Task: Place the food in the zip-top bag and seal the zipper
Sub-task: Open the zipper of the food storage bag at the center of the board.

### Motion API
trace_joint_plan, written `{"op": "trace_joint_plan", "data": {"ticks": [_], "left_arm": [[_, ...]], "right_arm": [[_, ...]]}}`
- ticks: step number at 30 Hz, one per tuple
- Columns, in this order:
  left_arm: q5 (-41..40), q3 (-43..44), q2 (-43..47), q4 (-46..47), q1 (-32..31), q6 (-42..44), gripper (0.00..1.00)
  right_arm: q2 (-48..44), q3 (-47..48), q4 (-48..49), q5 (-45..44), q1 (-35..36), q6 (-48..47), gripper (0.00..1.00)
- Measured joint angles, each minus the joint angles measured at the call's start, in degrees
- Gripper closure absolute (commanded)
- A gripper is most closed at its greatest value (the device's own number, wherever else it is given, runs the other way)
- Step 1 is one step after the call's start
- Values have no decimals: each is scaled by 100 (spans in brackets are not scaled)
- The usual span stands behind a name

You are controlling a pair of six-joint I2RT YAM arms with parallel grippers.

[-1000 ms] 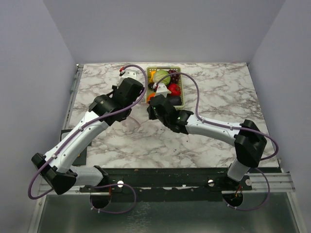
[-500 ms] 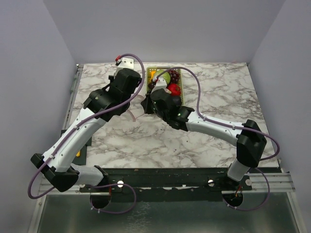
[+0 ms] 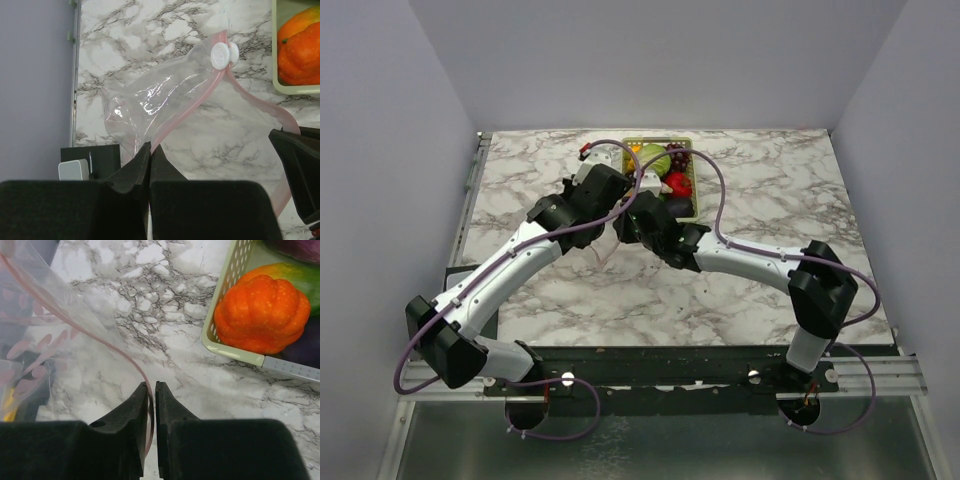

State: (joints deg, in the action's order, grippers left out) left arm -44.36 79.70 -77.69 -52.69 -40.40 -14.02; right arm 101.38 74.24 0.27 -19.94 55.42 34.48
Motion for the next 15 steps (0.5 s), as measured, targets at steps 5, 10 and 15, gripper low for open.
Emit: {"op": "trace_joint_plan", "data": {"ticks": [5, 10, 15], "left_arm": [[-63, -273, 81, 308, 0, -35, 100], [-258, -505, 118, 573, 2, -28, 100], [-455, -706, 109, 765, 4, -4, 100]], "right_arm": [[-271, -271, -31, -17, 0, -70, 63], [-743, -466, -175, -149, 0, -205, 58], [-1303, -584, -358, -400, -28, -461, 57]]}}
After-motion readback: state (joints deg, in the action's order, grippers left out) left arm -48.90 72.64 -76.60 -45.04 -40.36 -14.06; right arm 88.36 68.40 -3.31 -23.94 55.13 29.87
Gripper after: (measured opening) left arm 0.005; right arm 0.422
